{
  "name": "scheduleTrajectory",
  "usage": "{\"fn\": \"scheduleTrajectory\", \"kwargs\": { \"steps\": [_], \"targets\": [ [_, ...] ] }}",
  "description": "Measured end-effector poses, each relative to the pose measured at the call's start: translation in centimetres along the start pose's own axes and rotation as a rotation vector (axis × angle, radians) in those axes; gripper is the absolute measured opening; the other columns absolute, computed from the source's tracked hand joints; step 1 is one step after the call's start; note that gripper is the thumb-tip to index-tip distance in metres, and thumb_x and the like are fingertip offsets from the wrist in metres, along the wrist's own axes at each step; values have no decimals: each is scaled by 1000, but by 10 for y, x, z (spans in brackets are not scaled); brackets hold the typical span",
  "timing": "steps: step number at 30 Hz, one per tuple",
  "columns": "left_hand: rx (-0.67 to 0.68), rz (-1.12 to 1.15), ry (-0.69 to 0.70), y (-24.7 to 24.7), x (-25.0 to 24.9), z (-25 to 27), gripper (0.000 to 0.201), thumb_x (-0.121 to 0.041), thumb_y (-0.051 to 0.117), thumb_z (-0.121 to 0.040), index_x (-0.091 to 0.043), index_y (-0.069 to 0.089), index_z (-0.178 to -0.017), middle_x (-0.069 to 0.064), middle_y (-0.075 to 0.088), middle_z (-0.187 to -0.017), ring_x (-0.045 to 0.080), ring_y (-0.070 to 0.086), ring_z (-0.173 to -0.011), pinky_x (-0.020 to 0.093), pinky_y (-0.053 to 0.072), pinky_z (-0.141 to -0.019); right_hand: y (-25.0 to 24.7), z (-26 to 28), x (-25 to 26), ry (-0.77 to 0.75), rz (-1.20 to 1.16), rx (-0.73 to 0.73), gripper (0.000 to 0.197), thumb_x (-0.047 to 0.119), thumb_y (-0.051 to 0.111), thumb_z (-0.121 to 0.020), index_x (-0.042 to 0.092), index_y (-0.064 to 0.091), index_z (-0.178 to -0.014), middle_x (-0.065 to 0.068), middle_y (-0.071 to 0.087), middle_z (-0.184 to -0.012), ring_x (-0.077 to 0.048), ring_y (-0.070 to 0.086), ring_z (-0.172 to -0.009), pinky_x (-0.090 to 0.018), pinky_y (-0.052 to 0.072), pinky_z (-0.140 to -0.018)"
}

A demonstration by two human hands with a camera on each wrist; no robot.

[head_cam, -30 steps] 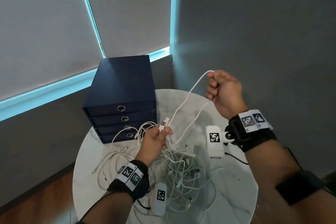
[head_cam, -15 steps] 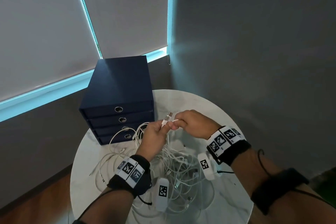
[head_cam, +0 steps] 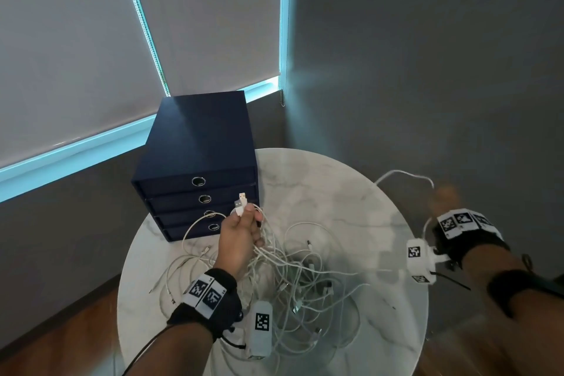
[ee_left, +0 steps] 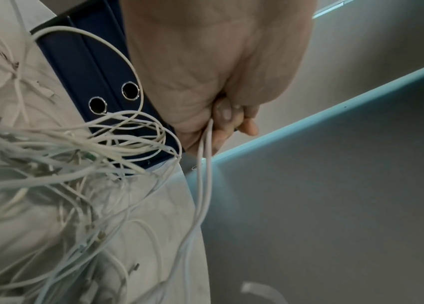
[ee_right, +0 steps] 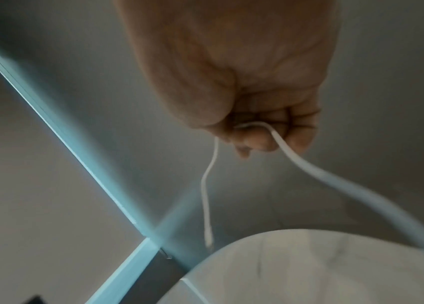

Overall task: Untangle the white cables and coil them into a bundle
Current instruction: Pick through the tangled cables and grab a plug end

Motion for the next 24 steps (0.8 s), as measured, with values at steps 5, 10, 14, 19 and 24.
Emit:
{"fn": "scheduleTrajectory", "kwargs": {
  "steps": [5,10,14,19,24],
  "targets": [
    [45,254,-123,21,-6,-1,33,-21,45,-106,-14,49,-74,-5,32,-52,9,29,-43,25,33,-46,41,8,-10,-92,198,57,55,44,64,-89,1,62,-124,-19,62,-128,-34,57,-119,-40,44,-102],
    [103,358,-129,57,-11,1,31,-18,39,-107,-12,49,-78,-4,32,-53,11,32,-45,31,35,-54,119,129,89,-647,-321,724,24,26,70,-89,20,66,-112,-6,74,-107,-16,69,-93,-32,54,-92],
    [-12,349,-26,50,-29,-1,35,-24,40,-109,-9,50,-78,-1,36,-54,16,40,-48,34,46,-55,157,161,102,-730,-247,771,21,38,53,-95,25,61,-80,1,61,-64,-18,60,-59,-39,49,-58],
    [-135,458,-8,10,-43,-14,38,-27,36,-109,-15,45,-75,-5,32,-51,11,33,-46,28,43,-54,135,112,59,-799,122,552,38,48,38,-101,30,48,-69,9,53,-65,-4,51,-63,-31,41,-67],
    [-149,408,-21,-11,-38,-18,38,-30,36,-109,-15,50,-77,-7,30,-51,9,25,-44,23,27,-42,108,61,-3,-624,423,441,38,54,33,-100,28,54,-83,1,67,-94,-21,61,-91,-38,47,-87]
  ]
}}
Point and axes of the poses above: each hand's wrist, its own z-axis away from the middle knuckle, its own y-axis out of the palm, x = y × z, the point moved 4 cm from there along -z, towards the middle knuckle
